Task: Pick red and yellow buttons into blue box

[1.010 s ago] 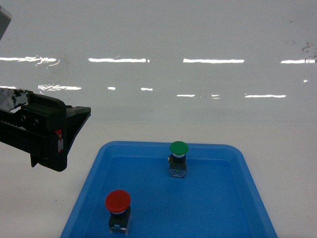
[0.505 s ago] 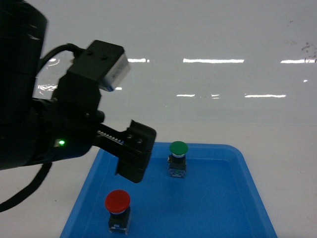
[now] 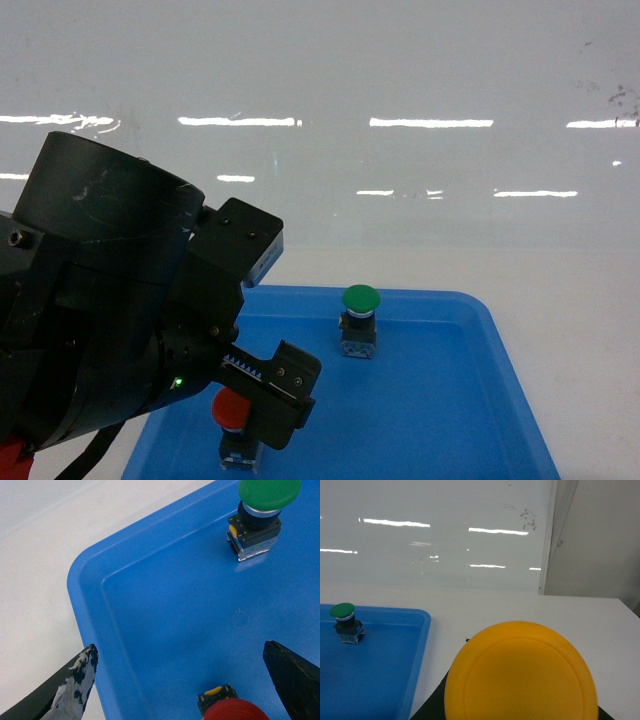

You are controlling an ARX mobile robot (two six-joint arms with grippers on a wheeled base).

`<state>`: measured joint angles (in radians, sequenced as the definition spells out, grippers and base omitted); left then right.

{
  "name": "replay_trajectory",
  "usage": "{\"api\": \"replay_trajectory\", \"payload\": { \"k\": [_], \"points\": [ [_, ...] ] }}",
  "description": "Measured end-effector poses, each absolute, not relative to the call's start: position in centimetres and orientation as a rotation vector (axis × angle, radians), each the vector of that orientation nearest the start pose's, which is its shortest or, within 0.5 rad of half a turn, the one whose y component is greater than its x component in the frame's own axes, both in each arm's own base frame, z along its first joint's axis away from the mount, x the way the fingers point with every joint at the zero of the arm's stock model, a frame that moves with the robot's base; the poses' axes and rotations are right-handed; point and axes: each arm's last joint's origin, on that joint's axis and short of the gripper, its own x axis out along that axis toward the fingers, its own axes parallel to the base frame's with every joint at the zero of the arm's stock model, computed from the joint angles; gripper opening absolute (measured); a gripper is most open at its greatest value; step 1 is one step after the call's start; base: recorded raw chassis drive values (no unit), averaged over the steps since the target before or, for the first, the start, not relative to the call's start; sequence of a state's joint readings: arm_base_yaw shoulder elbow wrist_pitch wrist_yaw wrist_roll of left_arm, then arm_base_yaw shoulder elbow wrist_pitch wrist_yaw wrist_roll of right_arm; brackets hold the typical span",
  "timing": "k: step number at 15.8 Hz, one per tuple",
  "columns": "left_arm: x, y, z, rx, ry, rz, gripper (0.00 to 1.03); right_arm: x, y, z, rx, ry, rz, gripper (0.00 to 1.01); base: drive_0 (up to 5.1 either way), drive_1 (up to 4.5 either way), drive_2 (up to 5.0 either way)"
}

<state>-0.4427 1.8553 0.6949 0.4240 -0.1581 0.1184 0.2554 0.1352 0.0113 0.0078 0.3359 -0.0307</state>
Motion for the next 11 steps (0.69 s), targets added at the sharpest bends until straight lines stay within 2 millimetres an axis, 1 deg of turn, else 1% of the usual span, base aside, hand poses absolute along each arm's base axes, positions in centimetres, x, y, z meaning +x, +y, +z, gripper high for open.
{"api": "replay_trajectory", "payload": {
  "k": [5, 11],
  "points": [
    [27.3, -13.3, 7.9, 0.298, 0.751, -0.321, 0.98, 10.2, 1.7, 15.7, -0.065, 0.112, -0.079, 0.26, 0.0, 0.00, 0.0],
    [26.6, -13.7, 6.8, 0.249, 0.824, -0.341, 0.98, 10.2, 1.7, 15.7, -0.065, 0.112, -0.079, 0.26, 0.0, 0.00, 0.0]
  ]
}}
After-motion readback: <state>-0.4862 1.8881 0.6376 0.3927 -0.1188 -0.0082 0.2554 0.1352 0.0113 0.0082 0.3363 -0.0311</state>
